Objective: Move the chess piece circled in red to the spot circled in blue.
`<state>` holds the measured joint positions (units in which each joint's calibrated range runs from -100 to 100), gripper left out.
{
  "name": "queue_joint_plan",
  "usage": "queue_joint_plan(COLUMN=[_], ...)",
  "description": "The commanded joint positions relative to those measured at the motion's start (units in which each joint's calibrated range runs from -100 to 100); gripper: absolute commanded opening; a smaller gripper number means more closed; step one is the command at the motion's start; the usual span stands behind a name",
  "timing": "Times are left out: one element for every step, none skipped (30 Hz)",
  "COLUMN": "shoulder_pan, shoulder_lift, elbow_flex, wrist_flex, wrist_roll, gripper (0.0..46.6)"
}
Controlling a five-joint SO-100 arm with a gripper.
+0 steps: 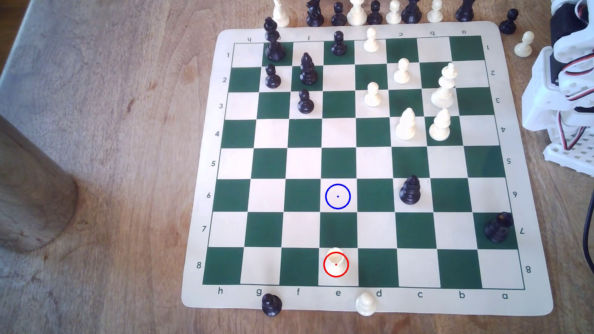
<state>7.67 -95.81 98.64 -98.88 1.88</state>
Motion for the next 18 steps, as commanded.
queue_joint_plan(shoulder_pan=[0.3, 0.3, 0.3, 0.3, 0.3, 0.3, 0.3, 0.3, 0.3, 0.3, 0.3, 0.3, 0.4, 0.5, 0.5, 0.5, 0.4, 0.4], shoulder_lift=[0.0, 0.0, 0.0, 0.0, 0.0, 0.0, 0.0, 0.0, 0.0, 0.0, 0.0, 0.0, 0.0, 0.0, 0.0, 0.0, 0.0, 0.0], elbow_flex=[1.3, 1.3, 1.3, 1.3, 1.3, 1.3, 1.3, 1.3, 1.3, 1.3, 1.3, 1.3, 1.3, 1.3, 1.3, 1.3, 1.3, 1.3], wrist_flex=[-0.8, -0.8, -0.8, -0.8, -0.8, -0.8, -0.8, -0.8, -0.8, -0.8, -0.8, -0.8, -0.8, -0.8, -0.8, -0.8, -0.8, -0.8], wrist_roll=[0.1, 0.1, 0.1, 0.1, 0.1, 0.1, 0.1, 0.1, 0.1, 0.1, 0.1, 0.1, 0.1, 0.2, 0.2, 0.2, 0.2, 0.2], gripper=[0.2, 0.2, 0.2, 0.2, 0.2, 0.2, 0.2, 0.2, 0.2, 0.2, 0.2, 0.2, 0.9, 1.2, 1.3, 1.3, 0.8, 0.7])
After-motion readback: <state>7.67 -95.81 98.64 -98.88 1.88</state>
